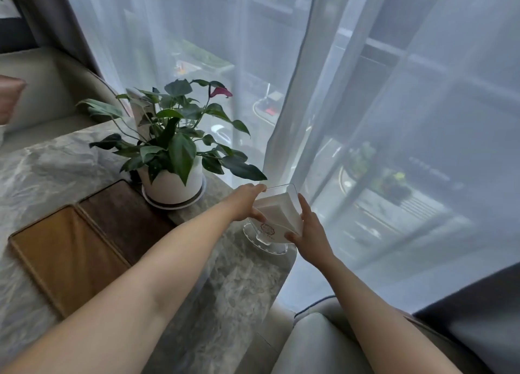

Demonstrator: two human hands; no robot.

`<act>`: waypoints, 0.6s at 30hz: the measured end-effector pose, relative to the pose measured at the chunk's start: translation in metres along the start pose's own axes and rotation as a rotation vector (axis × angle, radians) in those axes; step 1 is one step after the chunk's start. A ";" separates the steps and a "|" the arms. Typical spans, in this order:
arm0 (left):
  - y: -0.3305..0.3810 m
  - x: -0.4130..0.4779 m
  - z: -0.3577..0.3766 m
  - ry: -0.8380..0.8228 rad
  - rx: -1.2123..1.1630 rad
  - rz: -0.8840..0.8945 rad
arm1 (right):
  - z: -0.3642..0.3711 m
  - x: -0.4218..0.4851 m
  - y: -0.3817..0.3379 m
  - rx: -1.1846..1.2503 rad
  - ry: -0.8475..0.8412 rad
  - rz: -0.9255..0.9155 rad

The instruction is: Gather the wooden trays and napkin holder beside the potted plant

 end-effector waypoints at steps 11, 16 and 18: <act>0.004 0.005 0.005 -0.038 0.103 0.033 | 0.002 -0.003 0.004 0.020 -0.058 0.088; 0.012 -0.007 -0.002 -0.039 0.208 0.056 | -0.004 -0.011 0.000 0.003 -0.038 0.106; 0.020 -0.015 -0.013 -0.005 0.221 0.079 | -0.012 -0.013 -0.007 0.001 -0.008 0.072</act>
Point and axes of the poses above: each hand's wrist, its own x-axis towards the middle knuckle, its own z-axis out of the palm, y = z × x, the point moved 10 cm from there along x, towards the middle knuckle, and after that the axes turned 2 degrees about -x, right-handed, at the moved point
